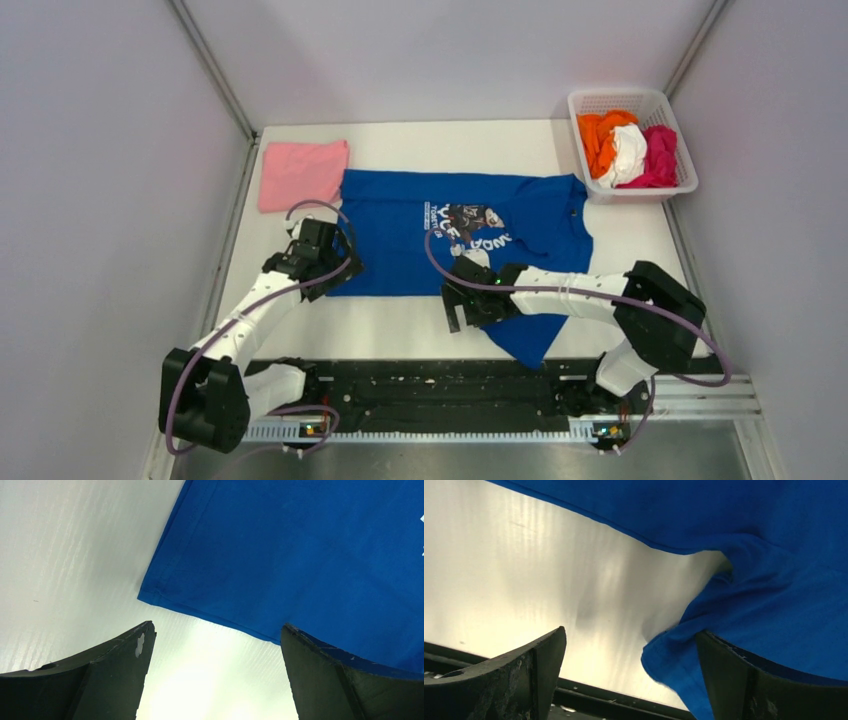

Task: Fold and stack the t-shirts
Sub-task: Grab the side of the flattened tshirt closest away from the robot with both arms

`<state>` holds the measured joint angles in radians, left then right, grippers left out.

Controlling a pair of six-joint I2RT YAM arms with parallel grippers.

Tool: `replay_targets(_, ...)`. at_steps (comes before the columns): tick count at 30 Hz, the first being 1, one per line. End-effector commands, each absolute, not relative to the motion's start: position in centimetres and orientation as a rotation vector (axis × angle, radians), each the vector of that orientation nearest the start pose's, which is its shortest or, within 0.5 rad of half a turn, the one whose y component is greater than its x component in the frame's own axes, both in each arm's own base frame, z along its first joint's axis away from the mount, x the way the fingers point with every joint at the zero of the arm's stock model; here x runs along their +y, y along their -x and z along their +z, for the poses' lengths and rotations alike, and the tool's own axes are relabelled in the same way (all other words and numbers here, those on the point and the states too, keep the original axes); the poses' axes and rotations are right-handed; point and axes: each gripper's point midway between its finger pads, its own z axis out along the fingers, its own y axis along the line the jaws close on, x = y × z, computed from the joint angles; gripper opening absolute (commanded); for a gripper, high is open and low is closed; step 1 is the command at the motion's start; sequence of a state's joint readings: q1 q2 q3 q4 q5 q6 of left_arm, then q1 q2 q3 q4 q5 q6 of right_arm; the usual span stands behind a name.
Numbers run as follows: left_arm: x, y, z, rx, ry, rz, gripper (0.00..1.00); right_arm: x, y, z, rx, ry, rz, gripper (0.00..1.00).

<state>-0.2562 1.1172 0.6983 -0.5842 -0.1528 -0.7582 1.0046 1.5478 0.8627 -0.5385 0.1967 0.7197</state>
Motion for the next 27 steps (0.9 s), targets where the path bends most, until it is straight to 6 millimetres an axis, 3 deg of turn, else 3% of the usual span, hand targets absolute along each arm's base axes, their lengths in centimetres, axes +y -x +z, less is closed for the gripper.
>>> replay_targets(1,-6.6,-26.3,8.7,2.433,0.703,-0.177,0.99,27.3,-17.1,3.9,2.692,0.335,0.252,0.99)
replay_targets(4,-5.8,-26.1,8.3,2.438,0.746,-0.118,0.99,25.7,-17.0,5.2,2.665,0.322,0.205,0.99)
replay_targets(10,-4.8,-26.3,7.3,2.425,0.880,-0.027,0.98,23.7,-15.9,7.9,2.594,0.346,0.295,0.99)
replay_targets(17,-3.9,-26.3,5.6,2.374,1.092,-0.005,0.86,18.3,-13.2,5.9,2.711,0.326,0.081,0.97)
replay_targets(20,-3.2,-25.8,4.3,2.363,1.152,0.031,0.80,17.4,-12.2,5.0,2.741,0.324,0.085,0.94)
replay_targets(27,-3.5,-25.2,2.4,2.392,1.244,0.030,0.62,16.9,-12.2,4.2,2.740,0.332,0.068,0.92)
